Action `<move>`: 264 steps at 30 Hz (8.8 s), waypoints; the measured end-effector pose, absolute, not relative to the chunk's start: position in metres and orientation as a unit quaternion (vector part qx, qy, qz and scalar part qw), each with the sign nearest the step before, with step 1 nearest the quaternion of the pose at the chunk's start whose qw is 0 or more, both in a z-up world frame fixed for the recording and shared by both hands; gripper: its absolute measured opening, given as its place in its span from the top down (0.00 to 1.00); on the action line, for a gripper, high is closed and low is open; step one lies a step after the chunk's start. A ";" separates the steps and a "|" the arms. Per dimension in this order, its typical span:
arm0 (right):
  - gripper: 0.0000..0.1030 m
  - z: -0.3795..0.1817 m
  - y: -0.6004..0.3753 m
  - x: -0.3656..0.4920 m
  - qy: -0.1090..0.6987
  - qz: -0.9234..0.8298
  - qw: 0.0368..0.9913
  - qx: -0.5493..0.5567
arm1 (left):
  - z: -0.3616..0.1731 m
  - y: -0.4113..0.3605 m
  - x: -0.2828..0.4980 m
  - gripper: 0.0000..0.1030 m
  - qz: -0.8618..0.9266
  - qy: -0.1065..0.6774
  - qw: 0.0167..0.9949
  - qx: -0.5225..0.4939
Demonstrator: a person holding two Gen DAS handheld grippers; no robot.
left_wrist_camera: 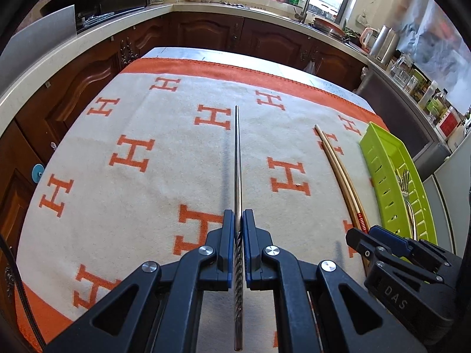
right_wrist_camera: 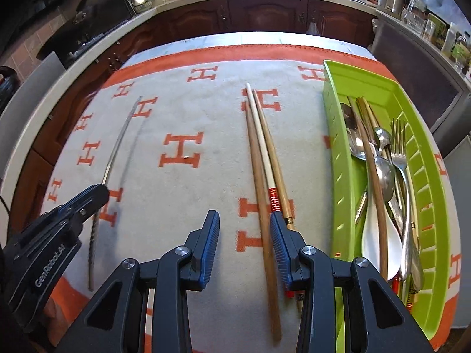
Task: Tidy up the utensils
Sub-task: 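Carry the metal chopstick to the tray with the left gripper while the right gripper grasps a wooden chopstick, then lower both chopsticks into the green tray and open both grippers, then grasp a red-banded chopstick with the left gripper while the right gripper grasps another chopstick, then carry both chopsticks to the green tray and lower them in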
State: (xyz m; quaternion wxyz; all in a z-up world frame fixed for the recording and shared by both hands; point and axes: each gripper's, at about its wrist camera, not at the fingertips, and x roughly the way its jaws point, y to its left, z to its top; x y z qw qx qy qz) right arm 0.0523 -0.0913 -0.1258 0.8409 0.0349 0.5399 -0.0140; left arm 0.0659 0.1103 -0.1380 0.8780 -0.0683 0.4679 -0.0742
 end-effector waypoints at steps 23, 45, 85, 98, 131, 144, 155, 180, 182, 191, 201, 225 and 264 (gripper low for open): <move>0.70 -0.140 -0.074 0.075 0.540 0.013 0.842 0.020 | -0.148 0.118 0.072 0.97 -0.089 0.481 0.867 -0.096; 0.94 -0.063 -0.151 0.028 0.474 0.034 0.865 0.157 | -0.094 0.053 0.054 0.97 -0.151 0.480 0.861 -0.074; 0.90 -0.093 -0.296 0.035 0.487 -0.029 0.847 0.212 | -0.097 -0.097 0.083 0.83 -0.211 0.546 0.811 -0.007; 0.86 -0.079 -0.293 0.023 0.471 -0.017 0.852 0.229 | -0.127 -0.044 0.117 0.73 -0.139 0.562 0.815 -0.041; 0.86 -0.061 -0.184 0.025 0.493 0.084 0.853 0.152 | -0.159 0.027 0.102 0.83 -0.135 0.565 0.810 -0.084; 0.85 -0.069 -0.147 0.034 0.512 0.090 0.845 0.127 | -0.159 0.014 0.102 0.90 -0.135 0.541 0.830 -0.035; 0.85 -0.070 -0.135 0.035 0.517 0.083 0.844 0.115 | -0.160 0.021 0.101 0.96 -0.131 0.533 0.835 -0.043; 0.78 -0.130 -0.073 0.081 0.565 0.055 0.819 0.083 | -0.116 0.133 0.077 0.97 -0.079 0.489 0.861 -0.116; 0.78 -0.137 -0.070 0.082 0.565 0.049 0.820 0.075 | -0.116 0.134 0.077 0.97 -0.078 0.489 0.861 -0.115; 0.83 -0.140 -0.059 0.081 0.551 0.032 0.833 0.038 | -0.121 0.136 0.075 0.97 -0.079 0.494 0.857 -0.125; 0.94 -0.128 -0.078 0.070 0.535 0.037 0.841 0.077 | -0.115 0.129 0.069 0.97 -0.083 0.491 0.859 -0.121; 0.94 -0.040 -0.264 0.002 0.460 -0.025 0.859 0.223 | -0.055 -0.050 0.063 0.97 -0.233 0.487 0.841 -0.027; 0.86 -0.097 -0.289 0.030 0.509 -0.045 0.835 0.206 | -0.095 -0.097 0.086 0.43 -0.210 0.540 0.815 0.003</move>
